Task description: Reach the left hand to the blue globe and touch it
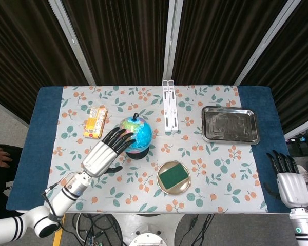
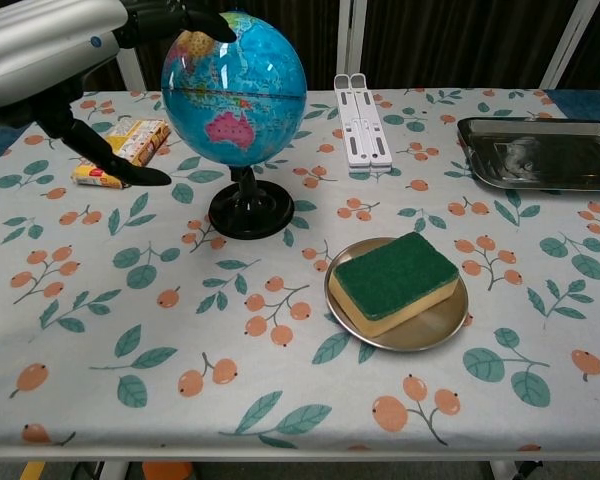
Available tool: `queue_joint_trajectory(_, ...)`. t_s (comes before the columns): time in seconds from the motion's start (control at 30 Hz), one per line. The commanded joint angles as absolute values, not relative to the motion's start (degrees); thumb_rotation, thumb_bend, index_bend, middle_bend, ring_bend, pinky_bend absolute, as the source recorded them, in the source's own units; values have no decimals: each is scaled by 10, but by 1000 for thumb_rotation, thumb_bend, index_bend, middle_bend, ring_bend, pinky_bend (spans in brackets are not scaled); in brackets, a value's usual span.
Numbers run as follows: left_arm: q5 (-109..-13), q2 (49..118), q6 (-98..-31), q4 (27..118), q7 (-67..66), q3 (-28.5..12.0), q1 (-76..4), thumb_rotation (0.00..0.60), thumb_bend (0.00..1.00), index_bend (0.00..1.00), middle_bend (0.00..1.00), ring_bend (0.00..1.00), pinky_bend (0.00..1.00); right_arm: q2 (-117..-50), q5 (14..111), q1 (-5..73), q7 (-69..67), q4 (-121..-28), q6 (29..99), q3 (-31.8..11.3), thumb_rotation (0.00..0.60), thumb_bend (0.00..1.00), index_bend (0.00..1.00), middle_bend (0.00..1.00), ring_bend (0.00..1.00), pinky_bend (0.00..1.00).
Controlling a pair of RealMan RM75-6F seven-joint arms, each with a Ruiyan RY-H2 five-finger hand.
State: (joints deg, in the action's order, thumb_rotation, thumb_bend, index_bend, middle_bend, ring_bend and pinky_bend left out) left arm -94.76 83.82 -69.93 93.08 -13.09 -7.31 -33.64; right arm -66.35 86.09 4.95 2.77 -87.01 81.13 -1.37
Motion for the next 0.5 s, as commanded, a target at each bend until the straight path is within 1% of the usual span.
queue_joint_trajectory(0.03, -946, 837, -701, 931, -132, -71, -335, 600, 31, 140, 85, 0, 66, -664, 861, 50, 28, -870, 811, -14, 600, 192, 0, 0, 0, 0)
queue_joint_trajectory(0.33, -918, 821, -712, 932, -126, -66, -319, 600, 31, 140, 85, 0, 66, -664, 861, 50, 29, -870, 811, -14, 600, 193, 0, 0, 0, 0)
queue_joint_trajectory(0.5, -903, 811, -730, 925, -108, -67, -305, 600, 31, 140, 85, 0, 67, -663, 860, 50, 30, -872, 811, -15, 600, 193, 0, 0, 0, 0)
